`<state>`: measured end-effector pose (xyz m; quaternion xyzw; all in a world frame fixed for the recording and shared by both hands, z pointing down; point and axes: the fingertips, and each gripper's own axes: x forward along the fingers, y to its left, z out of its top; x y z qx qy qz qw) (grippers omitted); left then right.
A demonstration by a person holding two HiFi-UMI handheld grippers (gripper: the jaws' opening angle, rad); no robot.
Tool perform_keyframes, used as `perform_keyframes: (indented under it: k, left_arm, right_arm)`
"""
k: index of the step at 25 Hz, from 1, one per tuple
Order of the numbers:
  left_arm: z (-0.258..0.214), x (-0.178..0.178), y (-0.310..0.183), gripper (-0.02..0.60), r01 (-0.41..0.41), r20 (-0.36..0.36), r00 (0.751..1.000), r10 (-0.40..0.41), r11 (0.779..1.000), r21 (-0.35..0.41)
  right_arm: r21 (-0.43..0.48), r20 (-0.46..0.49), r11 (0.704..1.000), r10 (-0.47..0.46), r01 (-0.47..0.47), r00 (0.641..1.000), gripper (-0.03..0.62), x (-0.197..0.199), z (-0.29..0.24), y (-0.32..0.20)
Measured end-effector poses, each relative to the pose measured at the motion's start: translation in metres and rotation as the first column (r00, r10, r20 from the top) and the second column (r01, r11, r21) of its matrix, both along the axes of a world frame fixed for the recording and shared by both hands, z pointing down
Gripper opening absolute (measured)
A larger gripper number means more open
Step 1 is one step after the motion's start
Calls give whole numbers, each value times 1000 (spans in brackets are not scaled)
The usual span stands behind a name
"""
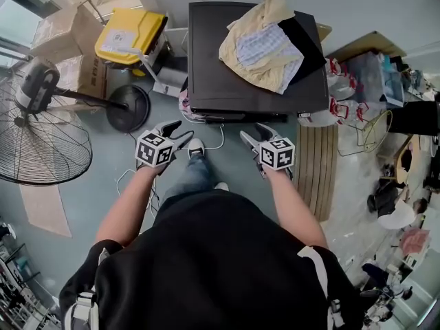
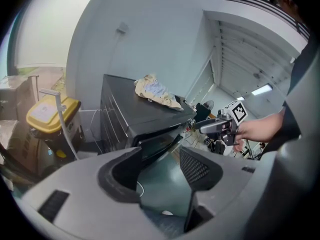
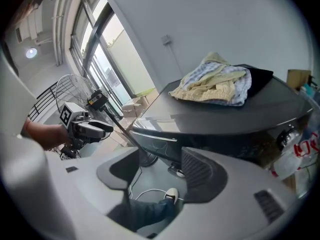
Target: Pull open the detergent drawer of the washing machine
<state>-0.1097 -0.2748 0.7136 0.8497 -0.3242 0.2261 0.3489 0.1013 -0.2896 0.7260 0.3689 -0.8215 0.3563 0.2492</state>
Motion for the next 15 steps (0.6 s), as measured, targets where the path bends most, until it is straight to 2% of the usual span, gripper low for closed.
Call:
perform_keyframes:
  k: [10,15]
  left_arm:
    - [29,10,-8,241,-31,6,999,31,999,-26]
    - [39,12,-17,235,-14,-11,1000,13,1000,-16]
  right_arm:
    - [-27,-12,999,24,-24,1000,259,-1,31,-11]
    - [-31,-19,999,19,-20,1000,256,-7,40,-14]
